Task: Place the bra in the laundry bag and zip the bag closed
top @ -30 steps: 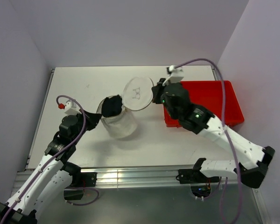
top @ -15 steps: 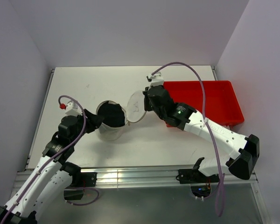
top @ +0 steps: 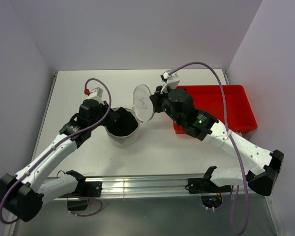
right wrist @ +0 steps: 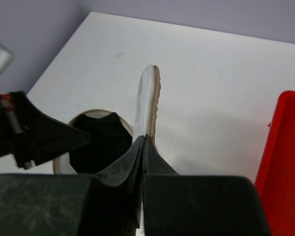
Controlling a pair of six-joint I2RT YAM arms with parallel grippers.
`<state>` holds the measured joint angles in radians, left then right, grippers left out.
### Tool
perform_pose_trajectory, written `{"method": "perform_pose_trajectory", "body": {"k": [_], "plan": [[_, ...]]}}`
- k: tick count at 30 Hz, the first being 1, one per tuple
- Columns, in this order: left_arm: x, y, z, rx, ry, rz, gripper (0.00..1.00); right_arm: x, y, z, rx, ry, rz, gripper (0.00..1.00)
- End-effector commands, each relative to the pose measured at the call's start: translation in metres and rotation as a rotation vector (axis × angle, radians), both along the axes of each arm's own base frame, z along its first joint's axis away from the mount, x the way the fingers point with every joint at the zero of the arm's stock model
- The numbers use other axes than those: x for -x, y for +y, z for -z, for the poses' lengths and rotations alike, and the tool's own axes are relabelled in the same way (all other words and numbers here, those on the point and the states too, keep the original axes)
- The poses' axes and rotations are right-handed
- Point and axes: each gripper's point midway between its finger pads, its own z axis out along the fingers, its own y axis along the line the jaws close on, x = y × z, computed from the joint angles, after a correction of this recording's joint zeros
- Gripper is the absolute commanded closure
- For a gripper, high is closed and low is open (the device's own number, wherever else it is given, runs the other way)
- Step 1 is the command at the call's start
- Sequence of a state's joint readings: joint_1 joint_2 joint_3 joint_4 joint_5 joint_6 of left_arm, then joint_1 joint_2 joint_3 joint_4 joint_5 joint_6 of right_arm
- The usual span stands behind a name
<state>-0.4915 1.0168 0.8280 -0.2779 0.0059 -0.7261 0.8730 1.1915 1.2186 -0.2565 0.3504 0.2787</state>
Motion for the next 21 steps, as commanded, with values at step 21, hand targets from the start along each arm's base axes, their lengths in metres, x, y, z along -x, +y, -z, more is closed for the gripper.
{"method": "perform_pose_trajectory", "body": {"k": [21], "plan": [[-0.030,-0.054,0.114,-0.216,0.124,-0.064,1.00,0.027,0.025,-0.060,-0.182,-0.165,-0.222,1.00]]}}
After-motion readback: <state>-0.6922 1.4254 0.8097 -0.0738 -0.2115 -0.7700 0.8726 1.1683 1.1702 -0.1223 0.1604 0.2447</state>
